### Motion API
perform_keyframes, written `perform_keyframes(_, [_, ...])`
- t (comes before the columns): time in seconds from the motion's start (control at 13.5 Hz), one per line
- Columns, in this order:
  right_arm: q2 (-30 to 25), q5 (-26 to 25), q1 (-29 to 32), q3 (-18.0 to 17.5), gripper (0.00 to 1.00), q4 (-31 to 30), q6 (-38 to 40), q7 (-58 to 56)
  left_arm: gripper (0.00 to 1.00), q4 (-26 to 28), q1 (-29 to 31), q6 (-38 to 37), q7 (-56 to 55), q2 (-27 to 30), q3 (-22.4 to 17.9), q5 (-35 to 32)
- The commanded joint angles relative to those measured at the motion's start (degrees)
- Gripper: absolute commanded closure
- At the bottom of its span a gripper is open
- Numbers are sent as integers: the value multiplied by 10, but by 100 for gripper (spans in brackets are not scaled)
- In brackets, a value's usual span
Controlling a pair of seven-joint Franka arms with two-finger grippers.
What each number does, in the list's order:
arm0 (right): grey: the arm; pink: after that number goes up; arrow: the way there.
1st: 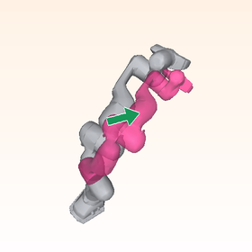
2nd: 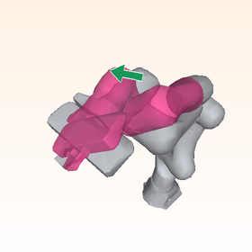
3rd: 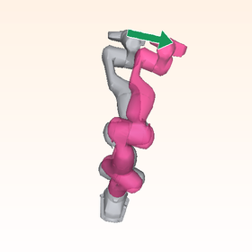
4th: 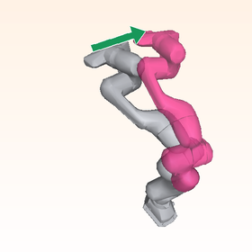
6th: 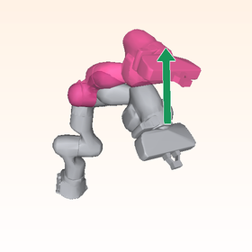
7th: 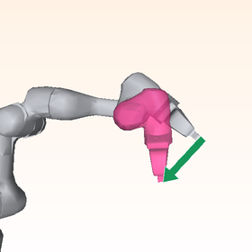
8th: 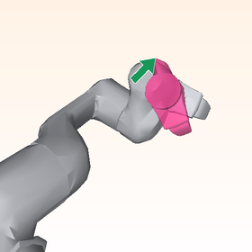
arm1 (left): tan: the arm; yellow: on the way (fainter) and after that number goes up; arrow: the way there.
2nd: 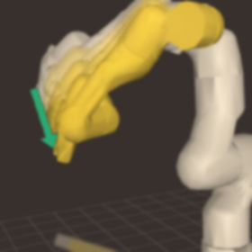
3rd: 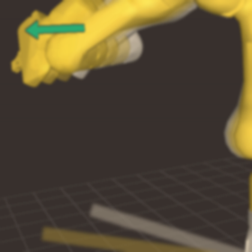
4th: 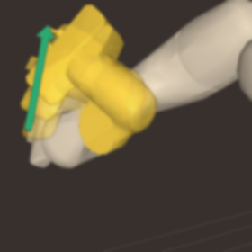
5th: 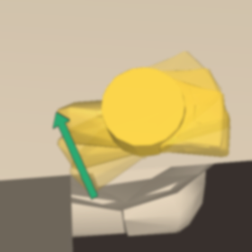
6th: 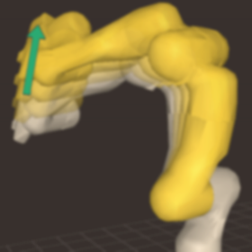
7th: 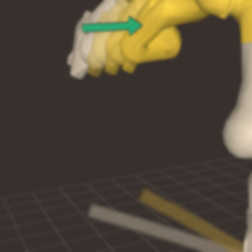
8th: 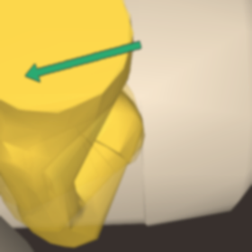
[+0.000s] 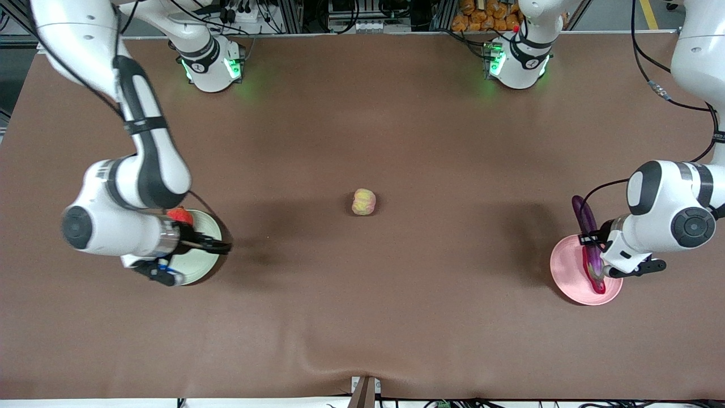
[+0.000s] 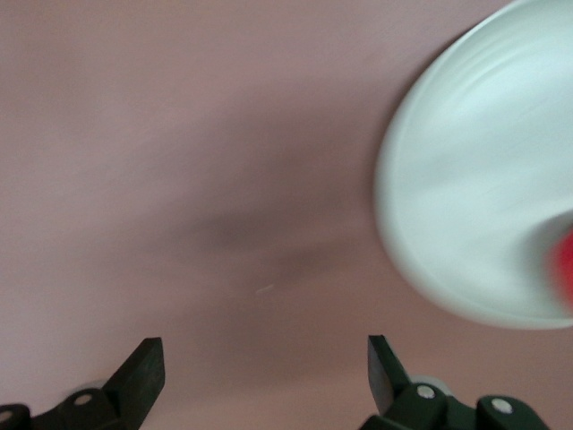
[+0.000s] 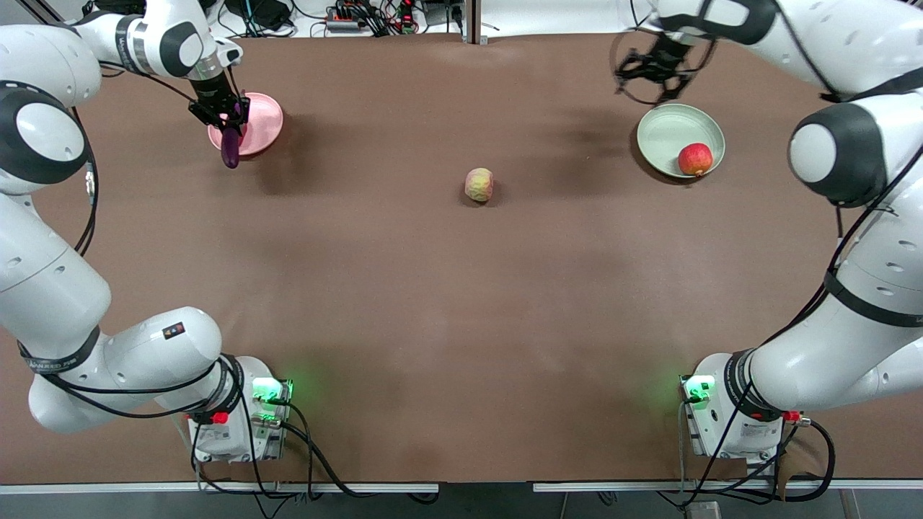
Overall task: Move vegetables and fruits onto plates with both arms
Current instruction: 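Lower the eggplant onto the pink plate while the right gripper grasps the peach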
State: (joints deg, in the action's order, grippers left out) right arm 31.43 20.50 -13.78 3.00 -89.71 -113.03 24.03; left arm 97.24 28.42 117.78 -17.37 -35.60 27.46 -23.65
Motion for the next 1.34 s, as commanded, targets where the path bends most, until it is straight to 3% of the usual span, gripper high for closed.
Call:
perform_keyframes(0.0, [61,31,-67,5,0,90,4,103,100,-12,7,21,15,-9,8,-16])
perform_keyframes(0.15, [86,31,-113,5,0,124,-3,161,100,-30,5,33,15,-30,8,-17])
perform_keyframes(0.52, [97,21,-222,6,0,116,-67,182,100,-54,0,68,15,-65,8,-38])
perform_keyframes(0.82, [138,-49,-278,6,0,113,-98,186,100,-66,-1,78,15,-80,8,-37])
perform_keyframes(0.89, [144,-57,-288,7,0,111,-98,187,83,-66,-3,85,15,-83,8,-36])
perform_keyframes(0.96, [150,-57,-292,7,0,111,-99,196,59,-66,-3,91,15,-83,8,-36])
perform_keyframes(1.11, [156,-59,-303,7,0,112,-100,209,3,-66,-1,98,15,-83,8,-36])
perform_keyframes(1.26, [165,-59,-313,7,0,113,-103,231,0,-66,2,100,16,-80,8,-36])
